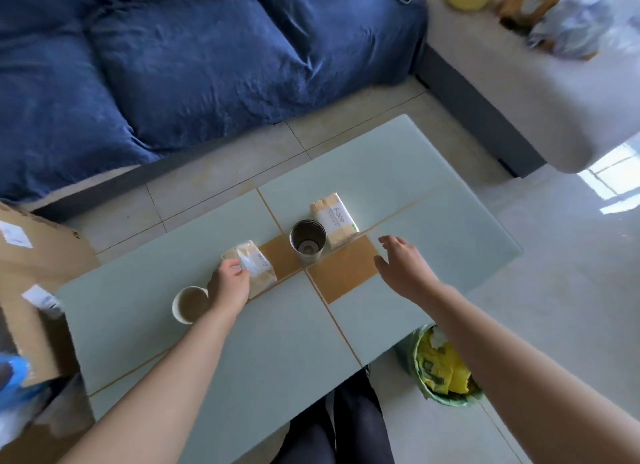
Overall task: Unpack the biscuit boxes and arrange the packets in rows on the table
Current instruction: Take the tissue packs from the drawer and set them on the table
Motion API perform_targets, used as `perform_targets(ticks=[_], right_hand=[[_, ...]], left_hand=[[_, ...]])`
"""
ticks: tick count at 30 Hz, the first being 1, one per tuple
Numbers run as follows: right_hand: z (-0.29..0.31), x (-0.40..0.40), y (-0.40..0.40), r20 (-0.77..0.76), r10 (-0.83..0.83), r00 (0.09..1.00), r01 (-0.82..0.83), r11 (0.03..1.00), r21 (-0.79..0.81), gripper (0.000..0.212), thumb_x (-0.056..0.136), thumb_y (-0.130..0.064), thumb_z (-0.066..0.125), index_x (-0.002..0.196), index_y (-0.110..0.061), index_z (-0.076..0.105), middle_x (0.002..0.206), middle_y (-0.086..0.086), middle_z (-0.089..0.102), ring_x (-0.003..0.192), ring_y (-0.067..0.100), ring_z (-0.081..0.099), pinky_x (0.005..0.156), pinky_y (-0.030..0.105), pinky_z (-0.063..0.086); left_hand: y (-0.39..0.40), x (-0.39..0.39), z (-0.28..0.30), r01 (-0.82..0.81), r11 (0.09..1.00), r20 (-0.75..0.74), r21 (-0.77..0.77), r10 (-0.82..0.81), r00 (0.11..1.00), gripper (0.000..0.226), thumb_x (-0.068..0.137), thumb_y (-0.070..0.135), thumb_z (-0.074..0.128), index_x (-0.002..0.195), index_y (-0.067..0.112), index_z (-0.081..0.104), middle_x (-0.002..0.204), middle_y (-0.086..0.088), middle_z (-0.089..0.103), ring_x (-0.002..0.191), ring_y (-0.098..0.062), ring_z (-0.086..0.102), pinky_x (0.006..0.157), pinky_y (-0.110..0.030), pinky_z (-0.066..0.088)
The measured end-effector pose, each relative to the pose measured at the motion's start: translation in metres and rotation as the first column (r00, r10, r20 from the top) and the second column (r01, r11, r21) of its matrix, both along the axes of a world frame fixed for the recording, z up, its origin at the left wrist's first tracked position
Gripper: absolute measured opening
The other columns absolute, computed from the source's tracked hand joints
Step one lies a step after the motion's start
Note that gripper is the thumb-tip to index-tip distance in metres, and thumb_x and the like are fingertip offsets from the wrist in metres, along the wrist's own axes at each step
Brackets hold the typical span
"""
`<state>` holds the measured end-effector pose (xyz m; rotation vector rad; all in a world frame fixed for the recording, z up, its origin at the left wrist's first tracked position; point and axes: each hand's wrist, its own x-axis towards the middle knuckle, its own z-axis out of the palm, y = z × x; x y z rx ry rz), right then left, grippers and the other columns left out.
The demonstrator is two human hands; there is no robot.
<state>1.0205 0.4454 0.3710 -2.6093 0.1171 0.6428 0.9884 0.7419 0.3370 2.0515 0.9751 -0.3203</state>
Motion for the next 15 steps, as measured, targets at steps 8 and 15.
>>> perform_targets(ticks=[8, 15], right_hand=[[0.070, -0.131, -0.030, 0.081, -0.110, 0.991, 0.110, 0.994, 0.004, 0.047, 0.099, -0.026, 0.046, 0.143, -0.011, 0.039, 0.136, 0.010, 0.051, 0.124, 0.028, 0.048, 0.100, 0.039, 0.044], [0.091, -0.245, -0.076, 0.145, -0.304, 0.942, 0.314, 0.948, -0.048, 0.045, 0.097, -0.025, 0.048, 0.140, -0.013, 0.044, 0.130, 0.010, 0.054, 0.121, 0.028, 0.050, 0.098, 0.033, 0.039]], left_hand=[[-0.077, -0.060, 0.070, 0.398, 0.914, 0.160, 0.082, -0.406, 0.900, 0.026, 0.094, 0.011, 0.048, 0.116, 0.011, 0.062, 0.100, -0.008, 0.068, 0.096, -0.031, 0.060, 0.075, -0.029, 0.040], [-0.167, -0.115, 0.103, 0.779, 0.526, 0.155, 0.341, -0.849, 0.505, 0.027, 0.092, 0.014, 0.051, 0.118, 0.014, 0.060, 0.114, -0.006, 0.065, 0.111, -0.028, 0.049, 0.087, -0.038, 0.045]])
